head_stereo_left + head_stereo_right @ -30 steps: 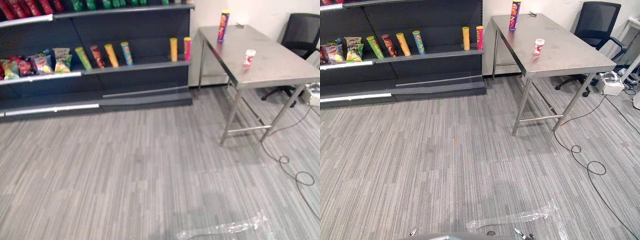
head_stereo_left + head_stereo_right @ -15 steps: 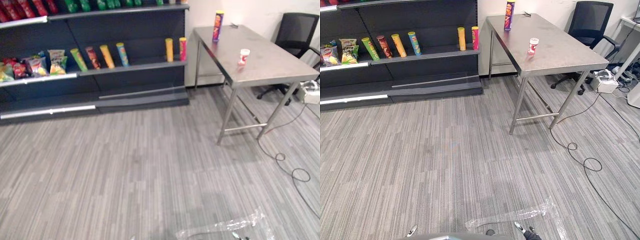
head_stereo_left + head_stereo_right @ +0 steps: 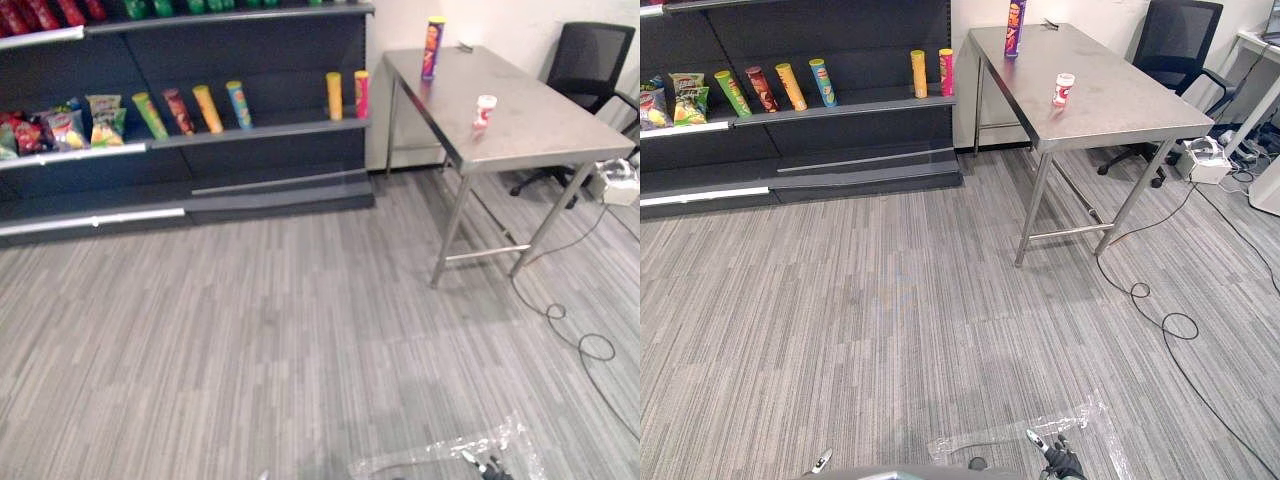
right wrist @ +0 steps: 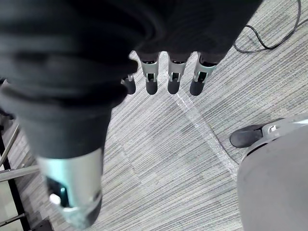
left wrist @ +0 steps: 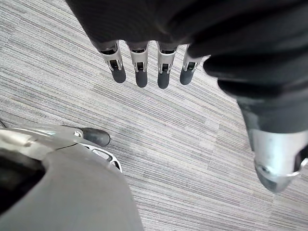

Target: Put the gum and the chips on the shelf.

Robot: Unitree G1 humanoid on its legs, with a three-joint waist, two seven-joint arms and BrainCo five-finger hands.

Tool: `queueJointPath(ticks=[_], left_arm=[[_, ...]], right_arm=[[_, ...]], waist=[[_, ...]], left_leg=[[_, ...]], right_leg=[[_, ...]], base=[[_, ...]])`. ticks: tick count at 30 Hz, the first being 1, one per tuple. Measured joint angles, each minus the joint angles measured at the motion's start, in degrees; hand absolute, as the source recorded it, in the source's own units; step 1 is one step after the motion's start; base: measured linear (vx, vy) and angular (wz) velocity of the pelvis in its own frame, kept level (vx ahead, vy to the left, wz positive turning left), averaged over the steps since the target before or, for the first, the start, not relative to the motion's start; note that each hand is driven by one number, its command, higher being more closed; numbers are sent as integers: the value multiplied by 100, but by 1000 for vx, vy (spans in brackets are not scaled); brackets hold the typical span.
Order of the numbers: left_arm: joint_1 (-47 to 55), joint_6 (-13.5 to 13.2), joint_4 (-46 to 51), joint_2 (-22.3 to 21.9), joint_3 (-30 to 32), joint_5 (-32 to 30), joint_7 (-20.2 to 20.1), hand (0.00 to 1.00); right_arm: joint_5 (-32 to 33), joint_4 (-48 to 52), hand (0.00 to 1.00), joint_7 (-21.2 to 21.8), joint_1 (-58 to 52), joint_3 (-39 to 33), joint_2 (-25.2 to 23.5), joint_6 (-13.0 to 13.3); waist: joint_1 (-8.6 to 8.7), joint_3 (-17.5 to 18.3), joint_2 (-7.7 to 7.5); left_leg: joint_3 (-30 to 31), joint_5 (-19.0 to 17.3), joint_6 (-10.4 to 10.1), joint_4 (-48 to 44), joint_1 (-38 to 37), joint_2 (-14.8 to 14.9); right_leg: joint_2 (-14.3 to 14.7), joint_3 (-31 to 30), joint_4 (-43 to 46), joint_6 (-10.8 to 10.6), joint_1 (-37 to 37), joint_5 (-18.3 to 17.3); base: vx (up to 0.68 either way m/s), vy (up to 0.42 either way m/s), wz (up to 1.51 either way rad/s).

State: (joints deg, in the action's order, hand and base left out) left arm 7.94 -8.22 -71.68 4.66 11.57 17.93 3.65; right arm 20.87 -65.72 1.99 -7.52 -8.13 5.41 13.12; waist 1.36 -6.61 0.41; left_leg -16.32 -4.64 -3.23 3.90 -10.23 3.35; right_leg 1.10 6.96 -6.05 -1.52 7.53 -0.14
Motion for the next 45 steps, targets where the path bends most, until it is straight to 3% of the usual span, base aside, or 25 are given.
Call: queueJointPath(ticks=[5, 12, 14, 19, 21, 23, 25, 27, 30, 32, 34, 35, 36, 38, 39, 41, 43, 45], left_arm=[[0, 0, 0, 1, 6, 0, -1, 0], [-11, 14, -14, -31, 288, 5, 1, 0], [-26, 14, -10, -44, 346, 89, 1, 0], [-114, 15, 16, 3, 486, 238, 6, 0], [-112, 20, 45, 2, 688, 398, 4, 0], [-99, 49, 236, 4, 770, 447, 1, 0], [-115, 72, 274, -56, 860, 458, 11, 0], [-126, 78, 274, -87, 832, 631, 8, 0], [-159, 59, 282, -122, 777, 890, -7, 0], [-145, 50, 342, -126, 644, 891, -6, 0], [-117, 29, 343, -222, 616, 889, -8, 0], [-106, 18, 342, -237, 615, 889, -8, 0], [-105, 12, 340, -255, 627, 890, -18, 0], [-116, 7, 337, -177, 636, 888, -18, 0], [-100, 4, 334, -85, 633, 896, 70, 0], [-149, 26, 303, -33, 619, 890, 309, 0], [-140, 11, 264, -66, 615, 880, 424, 0], [-62, 19, 350, -43, 439, 878, 516, 0]], right_arm=[[-1, -10, 0, 35, 11, -26, 0, -52], [61, -68, 0, 241, 82, -180, 12, -399], [128, -66, 0, 244, 159, -231, 25, -421], [212, -72, 0, 222, 230, -369, -70, -445], [223, -65, 0, 227, 236, -470, -130, -447], [224, -104, 0, 228, 208, -488, -175, -475], [224, -116, 0, 225, 192, -486, -140, -498], [225, -116, 0, 217, 202, -484, -86, -498], [234, -121, 0, 206, 253, -488, -64, -499], [285, -116, 0, 204, 293, -481, -38, -499], [388, -105, 0, 204, 374, -461, 61, -497], [404, -97, 0, 203, 379, -457, 90, -490], [413, -96, 0, 198, 390, -425, 112, -493], [431, -97, 0, 181, 424, -425, 1, -493], [428, -115, 0, 167, 480, -429, -167, -491], [420, -99, 0, 97, 496, -445, -368, -488], [419, -85, 0, 41, 473, -496, -368, -488], [406, -29, 0, -19, 503, -475, -362, -478]], waist=[[0, -2, -8], [-1, -26, -48], [5, -33, 11], [6, -329, -143], [1, -382, -232], [-17, -510, -326], [-23, -619, -332], [-4, -648, -195], [-12, -693, -166], [-22, -712, -120], [-72, -732, 75], [-95, -733, 141], [-149, -725, 159], [-189, -561, -51], [-186, -413, -266], [-163, -339, -350], [-179, -286, -329], [-162, -285, -314]], left_leg=[[-1, 0, 1, 2, 4, 0], [125, 11, 15, -9, 45, -5], [129, 34, 23, -34, 177, 3], [270, -25, -104, -296, 275, 27], [280, -428, -241, -1239, 658, 136], [273, -426, -253, -2838, 1322, 253], [282, -357, -212, -3667, 1648, 362], [294, -507, -166, -4048, 1953, 428], [306, -476, -159, -3261, 2357, 389], [419, -145, -214, -2247, 2487, 390], [728, 279, -295, -1050, 2526, 498], [794, 293, -315, -963, 2554, 555], [830, 574, -308, -1125, 2606, 607], [685, 748, -100, -1488, 2608, 352], [430, 494, 58, -1576, 2626, 159], [253, 369, 288, -1643, 2487, -47], [107, 245, 476, -1653, 2225, -166], [103, -3, 549, -1602, 1834, -221]], right_leg=[[1, 0, -1, 1, -6, 1], [-9, 92, 32, 4, -16, -6], [-22, 97, 305, 95, -232, -115], [-138, 251, 1341, 179, -621, -693], [-219, 287, 1866, 224, -813, -1086], [-354, 324, 2139, 297, -777, -1311], [-390, 322, 2231, 314, -642, -1424], [-433, 280, 2225, 300, -534, -1473], [-600, 165, 2209, 197, -532, -1547], [-630, 85, 2199, 113, -519, -1635], [-517, -106, 2014, -16, -385, -1714], [-479, -160, 1958, -57, -317, -1739], [-500, -330, 1900, -143, -217, -1810], [-823, -654, 1736, -213, -138, -1930], [-1052, -791, 1725, -178, -152, -1844], [-1257, -1065, 2043, -294, -294, -1499], [-1326, -1323, 2829, -287, -536, -1184], [-1318, -1344, 4181, -494, -1001, -455]], base=[[0, 0, 0], [-10, -8, 6], [-31, -19, 4], [-22, -40, 18], [-54, -102, 19], [-15, -131, 20], [23, -50, 4], [73, 30, -6], [153, 106, -13], [215, 147, -19], [276, 223, -44], [464, 420, -60], [547, 462, -73], [535, 388, -75], [421, 209, -47], [500, 260, -32], [510, 273, -15], [432, 207, 0]])
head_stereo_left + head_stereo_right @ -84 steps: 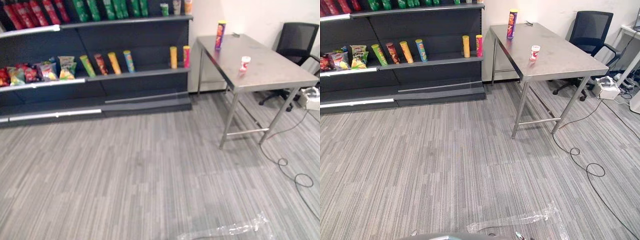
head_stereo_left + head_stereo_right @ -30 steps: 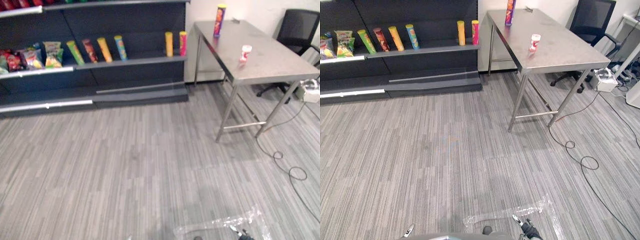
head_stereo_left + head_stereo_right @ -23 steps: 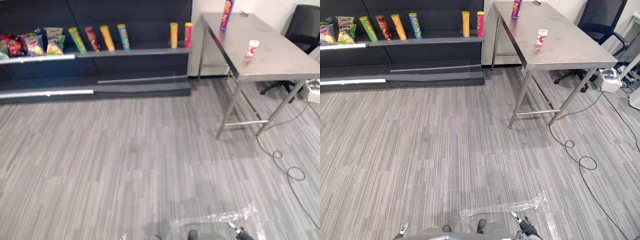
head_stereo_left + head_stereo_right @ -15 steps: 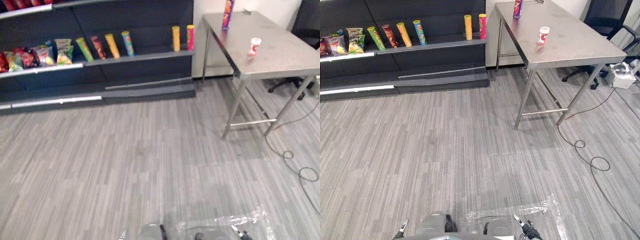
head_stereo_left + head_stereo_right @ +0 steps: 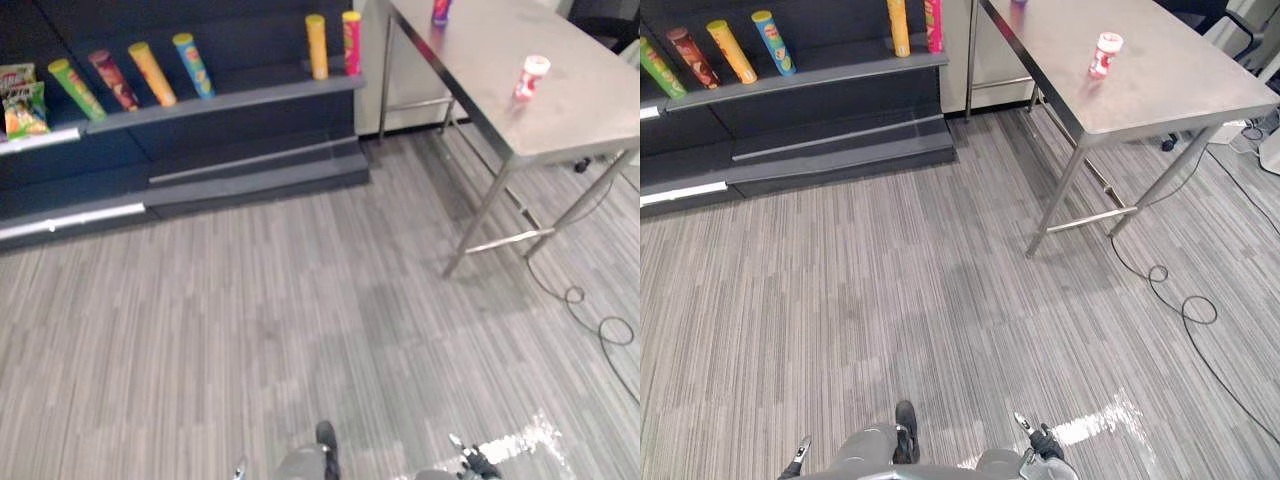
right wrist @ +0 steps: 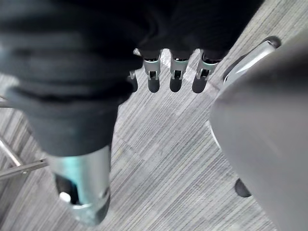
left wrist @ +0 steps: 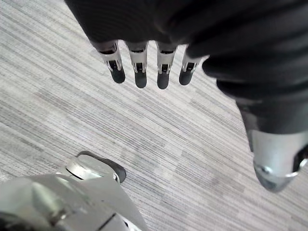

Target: Put the gum and the chips on the shelf.

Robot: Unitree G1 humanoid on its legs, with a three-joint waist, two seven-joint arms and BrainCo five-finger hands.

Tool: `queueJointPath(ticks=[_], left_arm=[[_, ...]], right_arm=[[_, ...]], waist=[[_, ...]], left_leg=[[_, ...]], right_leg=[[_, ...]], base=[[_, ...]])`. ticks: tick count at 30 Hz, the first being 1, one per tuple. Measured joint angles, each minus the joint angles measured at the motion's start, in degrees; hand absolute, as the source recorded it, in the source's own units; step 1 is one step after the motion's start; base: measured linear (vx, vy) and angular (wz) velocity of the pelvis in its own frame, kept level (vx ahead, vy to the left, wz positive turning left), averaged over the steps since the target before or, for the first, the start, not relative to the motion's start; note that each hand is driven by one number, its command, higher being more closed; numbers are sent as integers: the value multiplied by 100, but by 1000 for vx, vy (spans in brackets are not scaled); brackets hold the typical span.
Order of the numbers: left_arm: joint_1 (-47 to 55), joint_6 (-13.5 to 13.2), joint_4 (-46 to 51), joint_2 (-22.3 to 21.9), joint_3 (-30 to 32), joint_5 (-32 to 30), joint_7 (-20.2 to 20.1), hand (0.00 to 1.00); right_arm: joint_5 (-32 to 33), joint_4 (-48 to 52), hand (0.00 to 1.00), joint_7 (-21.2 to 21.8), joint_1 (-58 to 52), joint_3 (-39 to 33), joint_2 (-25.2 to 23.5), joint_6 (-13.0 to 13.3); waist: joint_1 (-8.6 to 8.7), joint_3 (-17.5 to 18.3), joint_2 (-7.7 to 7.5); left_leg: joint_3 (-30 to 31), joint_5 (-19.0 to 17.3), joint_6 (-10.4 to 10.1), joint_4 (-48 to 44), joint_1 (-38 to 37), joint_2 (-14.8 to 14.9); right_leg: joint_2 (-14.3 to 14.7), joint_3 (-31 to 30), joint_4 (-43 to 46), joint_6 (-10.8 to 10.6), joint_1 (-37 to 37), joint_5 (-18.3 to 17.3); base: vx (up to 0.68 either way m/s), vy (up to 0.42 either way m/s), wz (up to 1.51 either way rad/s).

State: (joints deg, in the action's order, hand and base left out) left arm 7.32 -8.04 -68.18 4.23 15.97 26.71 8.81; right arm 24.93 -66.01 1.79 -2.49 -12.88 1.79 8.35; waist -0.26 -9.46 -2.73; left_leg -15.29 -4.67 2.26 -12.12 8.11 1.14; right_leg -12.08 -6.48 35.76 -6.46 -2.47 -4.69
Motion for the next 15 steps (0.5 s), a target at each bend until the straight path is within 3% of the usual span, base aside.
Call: queueJointPath(ticks=[1, 2, 4, 6, 7, 9, 10, 11, 12, 13, 15], left_arm=[[18, 22, 42, 20, -95, 10, 16, 0], [18, 83, 103, 68, -314, 83, 49, 0], [36, 111, 98, 80, -532, 197, 123, 0], [26, 114, 89, 80, -760, 209, 162, 0], [15, 110, 88, 71, -774, 210, 165, 0], [-105, 101, 95, 26, -774, 203, 161, 0], [-153, 91, 98, 0, -761, 188, 156, 0], [-157, 75, 105, 5, -723, 191, 148, 0], [-154, 57, 109, 23, -637, 182, 124, 0], [-179, 77, 44, -25, -622, 154, 113, 0], [-238, 82, -20, -205, -496, 94, 93, 0]], right_arm=[[0, 19, 0, -5, 3, 8, 23, 2], [-1, 51, 0, -9, 21, 43, 51, 3], [0, 158, 0, -30, 16, 148, 106, 27], [-19, 332, 0, -16, 18, 341, 197, 66], [-21, 445, 0, 4, 19, 409, 205, 83], [-18, 488, 0, 9, 25, 433, 227, 144], [-12, 490, 0, -2, 34, 433, 225, 211], [-12, 487, 0, -3, 44, 439, 216, 219], [6, 476, 0, -17, 24, 443, 187, 229], [28, 476, 0, -35, 22, 434, 185, 243], [7, 465, 0, -47, 76, 423, 314, 278]], waist=[[15, -12, 19], [15, -66, 78], [29, -120, 155], [112, -187, 284], [182, -194, 305], [190, -228, 355], [191, -249, 382], [175, -267, 340], [177, -259, 243], [196, -296, 235], [172, -277, 554]], left_leg=[[26, -89, 54, 23, -190, -7], [77, -216, 115, 162, -606, -24], [134, -227, 128, 492, -1178, -28], [179, -226, 127, 853, -1824, 18], [206, -227, 127, 918, -1984, 47], [205, -313, 49, 992, -2141, 157], [221, -523, -197, 1005, -2198, 270], [207, -609, -303, 1024, -2256, 286], [193, -794, -488, 1047, -2366, 287], [214, -912, -602, 1116, -2522, 388], [228, -880, -628, 1157, -2532, 601]], right_leg=[[-2, 43, 576, -131, -211, 469], [0, 214, 1601, -167, -547, 469], [26, 552, 2254, -41, -761, 87], [29, 1221, 2252, 235, -1017, -507], [41, 1501, 1827, 304, -1202, -697], [138, 1754, 702, 326, -1443, -722], [254, 1760, -268, 250, -1527, -592], [275, 1709, -781, 234, -1527, -465], [281, 1519, -1806, 243, -1479, -35], [427, 1562, -2008, 333, -1328, 694], [716, 1608, -1994, 490, -1347, 508]], base=[[475, 196, 11], [372, 125, 10], [333, 52, 8], [348, -9, 20], [287, -52, 27], [267, -157, 27], [319, -248, 21], [347, -315, 17], [350, -307, 10], [355, -300, 3], [331, -254, -18]])
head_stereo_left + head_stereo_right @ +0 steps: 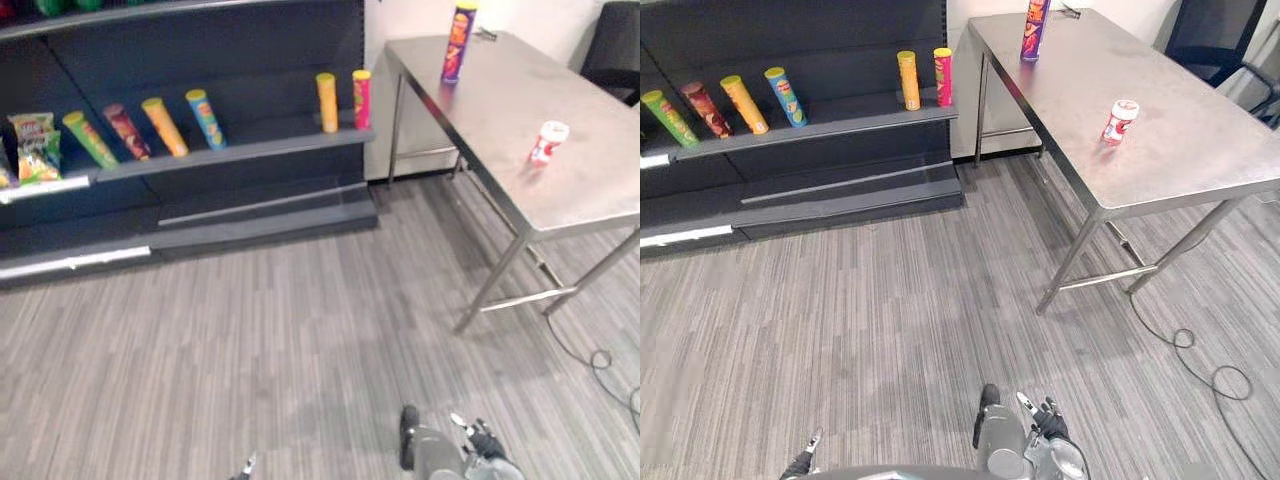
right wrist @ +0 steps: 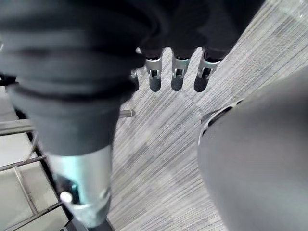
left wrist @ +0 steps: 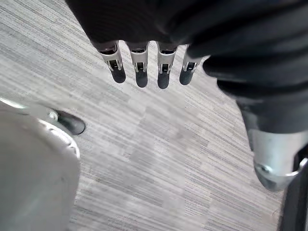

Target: Put the gum and the chips on the shelf.

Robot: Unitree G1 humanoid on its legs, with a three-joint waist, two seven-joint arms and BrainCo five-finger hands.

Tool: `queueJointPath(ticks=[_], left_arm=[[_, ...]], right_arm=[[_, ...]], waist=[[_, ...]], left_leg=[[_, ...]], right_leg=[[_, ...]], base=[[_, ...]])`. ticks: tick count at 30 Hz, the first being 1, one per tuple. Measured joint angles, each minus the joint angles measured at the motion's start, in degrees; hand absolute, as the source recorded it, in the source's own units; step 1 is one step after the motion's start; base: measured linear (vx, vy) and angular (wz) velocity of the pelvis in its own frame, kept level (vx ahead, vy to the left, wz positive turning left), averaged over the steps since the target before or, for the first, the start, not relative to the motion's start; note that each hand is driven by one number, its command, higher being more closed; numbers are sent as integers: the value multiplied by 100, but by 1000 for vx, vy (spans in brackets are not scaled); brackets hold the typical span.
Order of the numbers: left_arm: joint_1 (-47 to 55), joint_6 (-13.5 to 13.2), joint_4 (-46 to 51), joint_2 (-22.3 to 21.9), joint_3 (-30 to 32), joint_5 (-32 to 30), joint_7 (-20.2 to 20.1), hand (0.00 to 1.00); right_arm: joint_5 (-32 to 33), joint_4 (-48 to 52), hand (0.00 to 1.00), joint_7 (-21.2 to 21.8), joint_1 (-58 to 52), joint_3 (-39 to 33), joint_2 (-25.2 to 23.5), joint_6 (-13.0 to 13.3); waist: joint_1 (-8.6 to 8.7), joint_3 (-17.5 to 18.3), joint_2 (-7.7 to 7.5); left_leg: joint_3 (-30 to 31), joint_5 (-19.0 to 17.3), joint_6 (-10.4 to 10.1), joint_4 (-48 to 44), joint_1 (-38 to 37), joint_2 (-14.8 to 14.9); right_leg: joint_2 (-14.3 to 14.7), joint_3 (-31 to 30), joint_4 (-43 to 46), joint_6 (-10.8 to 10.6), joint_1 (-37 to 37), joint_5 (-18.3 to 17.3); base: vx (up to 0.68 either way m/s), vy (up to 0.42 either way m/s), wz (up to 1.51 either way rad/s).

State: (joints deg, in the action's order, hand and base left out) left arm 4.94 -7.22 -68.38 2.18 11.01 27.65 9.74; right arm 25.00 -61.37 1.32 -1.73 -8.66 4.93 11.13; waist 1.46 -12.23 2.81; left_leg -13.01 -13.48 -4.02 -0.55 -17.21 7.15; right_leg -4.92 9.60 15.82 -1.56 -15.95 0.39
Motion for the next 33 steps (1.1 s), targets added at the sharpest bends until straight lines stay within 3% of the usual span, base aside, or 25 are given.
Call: queueJointPath(ticks=[1, 4, 7, 8, 9, 11, 12, 13, 15, 17, 19, 21, 22, 23, 24, 25, 27, 31, 33], left_arm=[[-26, -10, -4, -84, 86, -119, -10, 0], [-153, -13, 9, -234, 380, -189, -114, 0], [-242, -31, 29, -190, 502, -228, -109, 0], [-250, -37, 80, -179, 514, -188, -112, 0], [-256, -43, 133, -182, 526, -130, -116, 0], [-224, -98, 175, -183, 505, -83, -143, 0], [-235, -102, 175, -187, 508, -76, -151, 0], [-237, -100, 184, -174, 503, -71, -180, 0], [-225, -116, 247, -173, 485, 43, -249, 0], [-220, -142, 265, -156, 449, 103, -333, 0], [-219, -144, 293, -116, 262, 100, -399, 0], [-205, -146, 293, -91, 240, 96, -392, 0], [-199, -158, 298, -106, 247, 129, -404, 0], [-198, -163, 294, -89, 242, 127, -406, 0], [-185, -163, 282, -17, 241, 125, -404, 0], [-188, -156, 253, 82, 242, 135, -402, 0], [-189, -133, 216, 124, 242, 145, -384, 0], [-167, -93, 79, 77, 237, 120, -401, 0], [-124, -89, 63, 90, 175, 66, -370, 0]], right_arm=[[10, -3, 0, -23, 23, -27, 32, 10], [7, -33, 0, -123, 27, -182, -54, 22], [-6, -118, 0, -136, 18, -184, -123, 9], [-12, -154, 0, -136, 9, -157, -110, -10], [-16, -154, 0, -135, -6, -69, -76, -32], [-3, -165, 0, -134, -31, 53, -44, -37], [0, -179, 0, -134, -26, 48, -46, -39], [11, -228, 0, -138, -5, 37, -44, -43], [22, -253, 0, -134, -28, 3, -48, -45], [27, -244, 0, -121, -53, -9, -47, -44], [25, -234, 0, -92, -90, -35, -50, -45], [26, -220, 0, -89, -95, -49, -46, -40], [28, -229, 0, -104, -119, -43, -41, -35], [28, -238, 0, -103, -120, -40, -40, -36], [22, -252, 0, -90, -208, -12, -116, -37], [20, -255, 0, -75, -237, 4, -228, -47], [20, -265, 0, -78, -279, -6, -296, -49], [13, -258, 0, -88, -284, -183, -318, -47], [1, -208, 0, -98, -272, -227, -313, -45]], waist=[[12, -29, 87], [34, -27, 74], [22, -35, -78], [18, -29, -81], [2, -36, -67], [-16, -78, -111], [-17, -83, -97], [-12, -84, -90], [-25, -88, -99], [-36, -90, -111], [-28, -85, -119], [-32, -62, -64], [-52, -48, -58], [-79, 31, -40], [-104, 139, -159], [-119, 235, -351], [-121, 321, -484], [-177, 363, -434], [-59, 368, -415]], left_leg=[[59, 88, -46, -6, -13, 112], [148, 359, -162, -239, -102, 269], [422, 406, -177, -1570, 340, 388], [639, 562, -413, -2630, 832, 483], [790, 960, -627, -3528, 1247, 584], [637, 1624, -658, -4598, 1611, 794], [523, 1397, -674, -4872, 1723, 871], [291, 857, -539, -5160, 1928, 929], [-135, 242, -316, -4838, 2277, 851], [-265, 164, -255, -4011, 2474, 692], [-91, 412, -205, -1929, 2605, 335], [231, 726, -312, -777, 2668, 254], [290, 1068, -314, -935, 2761, 272], [265, 1108, -276, -1079, 2793, 211], [160, 1098, -250, -1291, 2877, 82], [58, 975, -49, -1389, 2883, -85], [-98, 849, 125, -1329, 2719, -285], [-505, 716, 408, -983, 1980, -461], [-561, 607, 526, -823, 1541, -527]], right_leg=[[116, 30, 143, 66, -52, -178], [194, 160, 403, 156, 101, -582], [150, 270, 350, 175, 473, -796], [160, 322, 222, 189, 669, -807], [181, 343, 156, 211, 854, -825], [260, 268, -78, 303, 1287, -925], [260, 248, -124, 325, 1396, -938], [246, 161, -269, 317, 1618, -960], [121, 89, -516, 301, 1965, -967], [-33, 80, -559, 172, 2127, -1044], [-285, 7, -569, -107, 2277, -1224], [-341, -140, -603, -297, 2361, -1349], [-363, -309, -644, -433, 2457, -1454], [-404, -376, -748, -444, 2525, -1463], [-531, -580, -892, -415, 2589, -1459], [-630, -778, -849, -412, 2599, -1385], [-827, -919, -739, -451, 2562, -1130], [-930, -1558, 690, -454, 2069, -733], [-915, -1643, 2251, -588, 1393, 83]], base=[[356, -275, -17], [243, -177, 8], [168, -145, 25], [224, -120, 16], [215, -76, 8], [286, -42, -11], [305, 3, -18], [219, 21, -15], [274, 76, -18], [240, 147, -12], [254, 216, -13], [379, 385, -34], [476, 463, -48], [444, 359, -55], [470, 291, -44], [462, 251, -36], [422, 225, -17], [360, 201, -38], [342, 148, -20]])
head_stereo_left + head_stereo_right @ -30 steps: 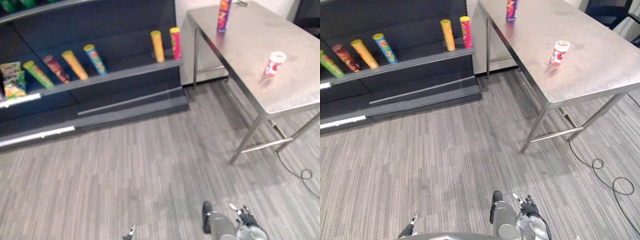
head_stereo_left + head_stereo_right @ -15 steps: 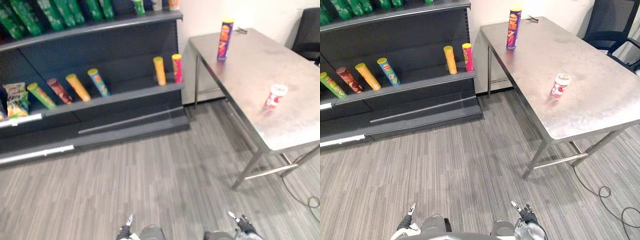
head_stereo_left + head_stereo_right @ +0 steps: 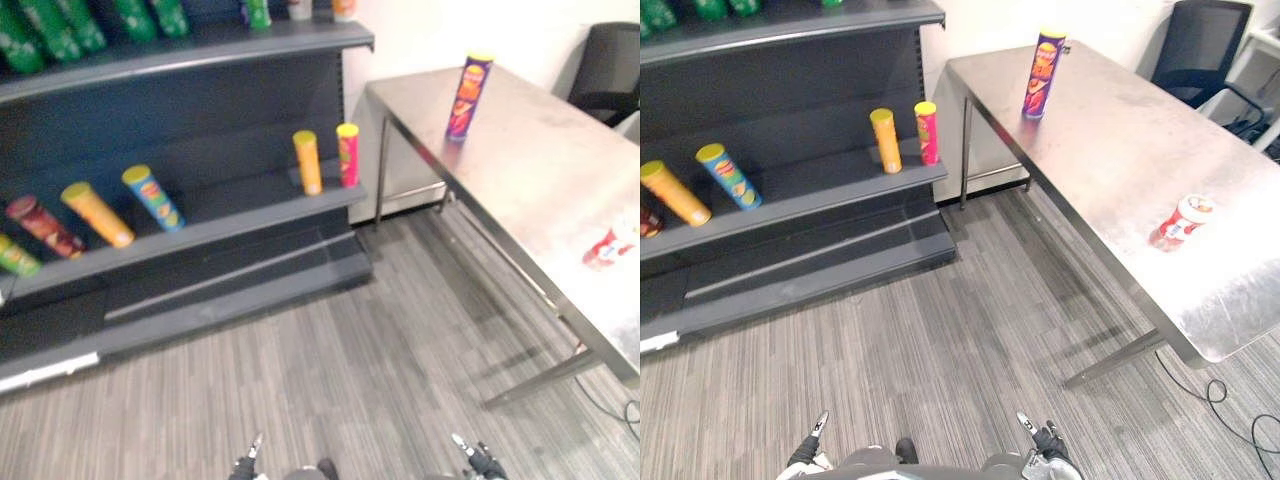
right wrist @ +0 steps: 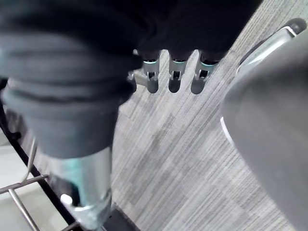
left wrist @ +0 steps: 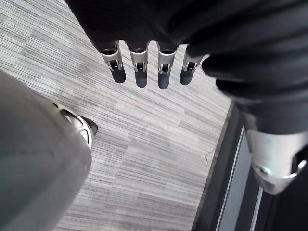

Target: Put the gum and the chips on the shelf.

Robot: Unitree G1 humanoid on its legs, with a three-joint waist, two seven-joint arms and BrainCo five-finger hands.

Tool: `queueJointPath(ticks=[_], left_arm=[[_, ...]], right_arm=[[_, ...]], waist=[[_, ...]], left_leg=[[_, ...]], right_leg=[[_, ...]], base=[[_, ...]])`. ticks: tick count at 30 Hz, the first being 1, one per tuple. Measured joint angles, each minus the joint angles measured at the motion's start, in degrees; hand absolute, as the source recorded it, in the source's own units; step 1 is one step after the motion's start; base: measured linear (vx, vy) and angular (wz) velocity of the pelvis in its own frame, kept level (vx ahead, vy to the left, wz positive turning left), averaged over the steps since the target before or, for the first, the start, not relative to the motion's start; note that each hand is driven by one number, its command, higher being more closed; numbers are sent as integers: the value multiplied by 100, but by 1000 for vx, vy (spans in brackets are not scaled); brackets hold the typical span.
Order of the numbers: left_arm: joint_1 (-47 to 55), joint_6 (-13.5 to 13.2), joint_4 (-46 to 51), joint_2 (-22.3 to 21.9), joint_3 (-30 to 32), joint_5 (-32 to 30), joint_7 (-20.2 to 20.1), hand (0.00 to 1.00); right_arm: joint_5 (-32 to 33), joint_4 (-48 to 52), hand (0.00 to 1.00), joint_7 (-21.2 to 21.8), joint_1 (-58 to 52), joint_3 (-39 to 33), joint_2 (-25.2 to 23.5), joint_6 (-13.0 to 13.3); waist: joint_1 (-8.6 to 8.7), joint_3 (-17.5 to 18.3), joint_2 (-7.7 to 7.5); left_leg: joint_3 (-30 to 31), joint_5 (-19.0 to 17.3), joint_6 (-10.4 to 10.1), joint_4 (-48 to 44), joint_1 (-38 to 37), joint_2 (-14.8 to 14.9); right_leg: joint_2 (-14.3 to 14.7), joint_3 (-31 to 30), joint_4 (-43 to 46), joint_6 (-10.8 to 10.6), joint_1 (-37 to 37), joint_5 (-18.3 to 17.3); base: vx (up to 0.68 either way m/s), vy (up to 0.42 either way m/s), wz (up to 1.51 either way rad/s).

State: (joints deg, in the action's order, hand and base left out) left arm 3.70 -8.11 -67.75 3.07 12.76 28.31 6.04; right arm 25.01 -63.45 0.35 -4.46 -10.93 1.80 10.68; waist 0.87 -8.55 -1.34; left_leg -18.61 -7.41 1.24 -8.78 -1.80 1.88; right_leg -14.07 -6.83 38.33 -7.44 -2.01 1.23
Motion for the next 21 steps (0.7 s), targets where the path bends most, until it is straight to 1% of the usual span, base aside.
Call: queueJointPath(ticks=[1, 2, 3, 4, 5, 6, 7, 8, 9, 10, 11, 12, 13, 14, 15, 16, 17, 18, 19, 21], left_arm=[[10, 1, 2, 4, -37, -3, 10, 0], [9, 2, -4, 11, -137, -1, 40, 0], [11, 2, -5, 23, -182, -5, 59, 0], [17, -1, -4, 15, -240, -25, 73, 0], [18, -9, -2, 4, -303, -65, 98, 0], [19, -9, -2, 5, -321, -79, 105, 0], [34, -12, 1, 4, -326, -130, 106, 0], [48, -12, 6, -2, -321, -160, 106, 0], [63, -17, 65, 19, -273, -177, 100, 0], [39, -15, 34, -76, -156, -203, 108, 0], [16, -8, -60, -206, -158, -221, 110, 0], [-16, -8, -57, -294, -167, -241, 110, 0], [-25, -16, -54, -308, -174, -271, 110, 0], [-34, -9, -57, -304, -174, -315, 112, 0], [-34, -14, -49, -314, -174, -396, 110, 0], [-31, -16, -33, -307, -172, -441, 96, 0], [-31, -15, -32, -299, -173, -445, 95, 0], [-16, -12, -7, -271, -168, -444, 102, 0], [-13, -14, 28, -260, -160, -442, 114, 0], [-10, -11, 52, -248, -161, -440, 137, 0]], right_arm=[[-4, 31, 0, 0, 4, 1, 7, 3], [-3, 74, 0, -1, 35, -7, 35, 13], [0, 83, 0, -12, 59, 25, 57, 4], [-1, 137, 0, -15, 82, 40, 66, 7], [-3, 232, 0, -11, 84, 94, 66, 15], [-3, 243, 0, -11, 88, 130, 66, 22], [-6, 258, 0, -9, 89, 183, 74, 32], [-8, 261, 0, -9, 89, 204, 78, 40], [-7, 285, 0, -6, 93, 273, 51, 48], [-12, 275, 0, 1, 109, 288, 130, 49], [-8, 283, 0, -5, 233, 288, 232, 64], [-1, 284, 0, -4, 316, 286, 287, 96], [0, 280, 0, -5, 324, 281, 311, 97], [7, 268, 0, -8, 316, 278, 319, 96], [7, 226, 0, -7, 283, 280, 307, 92], [9, 227, 0, -5, 231, 288, 282, 92], [17, 226, 0, -5, 221, 294, 272, 93], [21, 227, 0, -2, 217, 300, 240, 94], [22, 229, 0, -3, 224, 301, 226, 97], [27, 234, 0, -14, 221, 295, 234, 102]], waist=[[49, -8, 18], [63, -82, 78], [57, -99, 57], [62, -109, 84], [66, -128, 119], [65, -132, 121], [61, -133, 119], [61, -133, 118], [43, -144, 18], [33, -143, 86], [61, -149, 297], [81, -221, 402], [74, -231, 452], [77, -235, 475], [73, -251, 451], [62, -264, 412], [59, -265, 404], [63, -252, 357], [53, -239, 347], [65, -244, 341]], left_leg=[[17, -45, 26, 79, -126, -5], [29, -181, 58, 258, -458, -7], [18, -185, 58, 423, -773, -21], [17, -186, 55, 555, -993, 18], [-19, -195, 31, 665, -1184, 114], [-61, -196, 27, 673, -1240, 154], [-149, -198, 22, 673, -1314, 219], [-165, -214, -37, 679, -1342, 231], [-189, -267, -142, 724, -1453, 127], [-229, -338, -290, 817, -1543, 151], [-393, -328, -362, 868, -1536, 295], [-545, -288, -430, 869, -1541, 337], [-602, -280, -444, 869, -1547, 370], [-610, -243, -507, 863, -1578, 389], [-606, -162, -634, 855, -1687, 455], [-616, -132, -682, 809, -1760, 528], [-628, -133, -684, 755, -1765, 567], [-733, -123, -697, 620, -1755, 606], [-849, -114, -710, 504, -1710, 627], [-1013, -113, -712, 376, -1652, 655]], right_leg=[[-1, 27, 317, -26, -118, 256], [-31, 206, 1068, -12, -386, 4], [-110, 594, 1563, 117, -606, -562], [-134, 1026, 1680, 271, -717, -902], [-113, 1639, 1501, 350, -849, -1197], [-107, 1930, 1279, 398, -903, -1257], [-103, 2486, 589, 391, -941, -1255], [-86, 2752, 117, 348, -921, -1174], [-11, 3164, -988, 540, -859, -528], [61, 3404, -1209, 918, -695, -695], [287, 3464, -1526, 944, -663, -679], [409, 3489, -1679, 993, -664, -650], [467, 3499, -1748, 1008, -652, -644], [564, 3501, -1873, 1016, -578, -647], [695, 3508, -2113, 1028, -364, -639], [822, 3528, -2434, 1016, -133, -632], [892, 3529, -2576, 975, -44, -605], [971, 3493, -2829, 926, 39, -540], [1023, 3427, -2986, 888, 55, -513], [1046, 3300, -3032, 858, -6, -505]], base=[[363, 126, 2], [302, 65, -1], [302, 50, -3], [290, 17, 1], [216, -13, 6], [288, -71, 9], [177, -66, 7], [282, -140, 0], [206, -112, -22], [339, -168, -53], [229, -93, -69], [203, -86, -62], [119, -62, -41], [131, -81, -24], [121, -98, -16], [57, -93, -10], [-11, -69, -14], [-40, -40, -29], [-35, -20, -34], [-40, -7, -38]])
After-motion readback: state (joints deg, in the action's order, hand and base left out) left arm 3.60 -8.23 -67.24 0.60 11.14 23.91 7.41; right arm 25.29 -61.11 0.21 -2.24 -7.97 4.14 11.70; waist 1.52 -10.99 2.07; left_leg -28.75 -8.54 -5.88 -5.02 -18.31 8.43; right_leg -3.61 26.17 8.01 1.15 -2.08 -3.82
